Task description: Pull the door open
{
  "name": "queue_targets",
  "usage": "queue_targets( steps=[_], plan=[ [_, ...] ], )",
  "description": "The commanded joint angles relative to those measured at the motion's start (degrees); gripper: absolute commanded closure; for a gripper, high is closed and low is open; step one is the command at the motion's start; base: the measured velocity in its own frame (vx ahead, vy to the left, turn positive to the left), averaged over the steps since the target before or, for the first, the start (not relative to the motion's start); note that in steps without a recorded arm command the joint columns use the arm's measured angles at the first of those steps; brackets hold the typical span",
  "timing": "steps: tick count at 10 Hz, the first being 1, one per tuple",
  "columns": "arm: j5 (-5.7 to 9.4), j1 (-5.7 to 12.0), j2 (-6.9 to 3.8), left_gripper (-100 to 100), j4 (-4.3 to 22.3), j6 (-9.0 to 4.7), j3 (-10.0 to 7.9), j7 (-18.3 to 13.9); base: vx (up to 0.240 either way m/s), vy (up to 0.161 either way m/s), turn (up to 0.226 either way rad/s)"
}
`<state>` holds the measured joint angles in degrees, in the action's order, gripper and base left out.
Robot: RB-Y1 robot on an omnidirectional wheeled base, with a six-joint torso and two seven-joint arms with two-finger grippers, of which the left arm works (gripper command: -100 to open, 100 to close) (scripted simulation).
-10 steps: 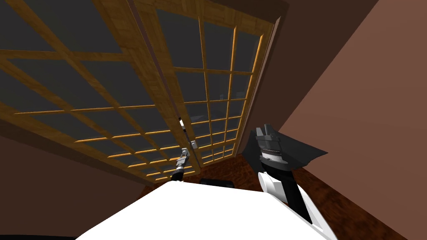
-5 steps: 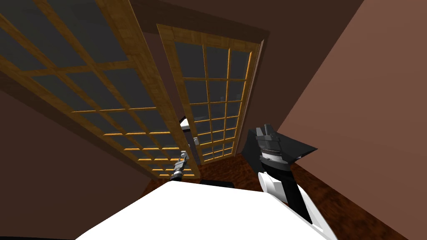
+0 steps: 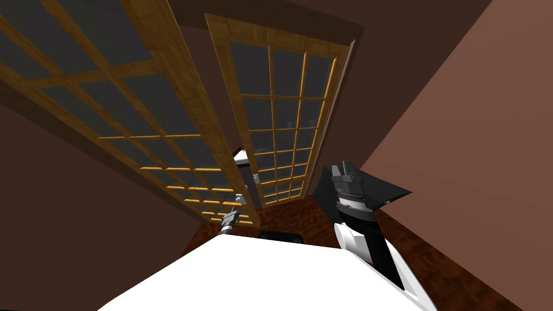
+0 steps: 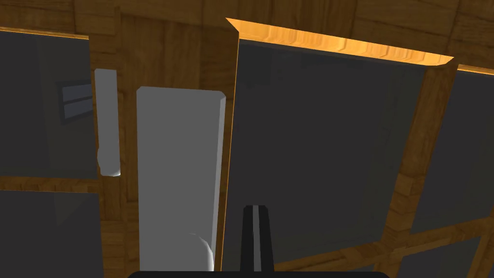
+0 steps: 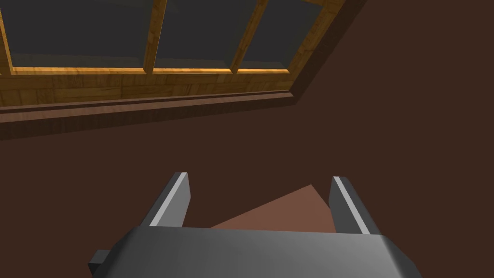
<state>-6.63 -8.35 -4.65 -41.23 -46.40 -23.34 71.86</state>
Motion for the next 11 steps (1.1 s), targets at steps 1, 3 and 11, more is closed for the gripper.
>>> queue_targets(
  steps=[1,3,11],
  plan=[
    [-0.69,0.37,-0.53,-100,-0.18,-0.56,0.83,-0.02,-0.193,0.033,-0.093],
    [-2.05,0.79,-1.68,-100,-1.06,-1.39,2.46,-0.45,-0.221,0.024,-0.087],
    [-6.12,2.33,-5.04,-100,-2.93,-4.32,7.29,-1.52,-0.172,0.033,-0.092]
  ],
)
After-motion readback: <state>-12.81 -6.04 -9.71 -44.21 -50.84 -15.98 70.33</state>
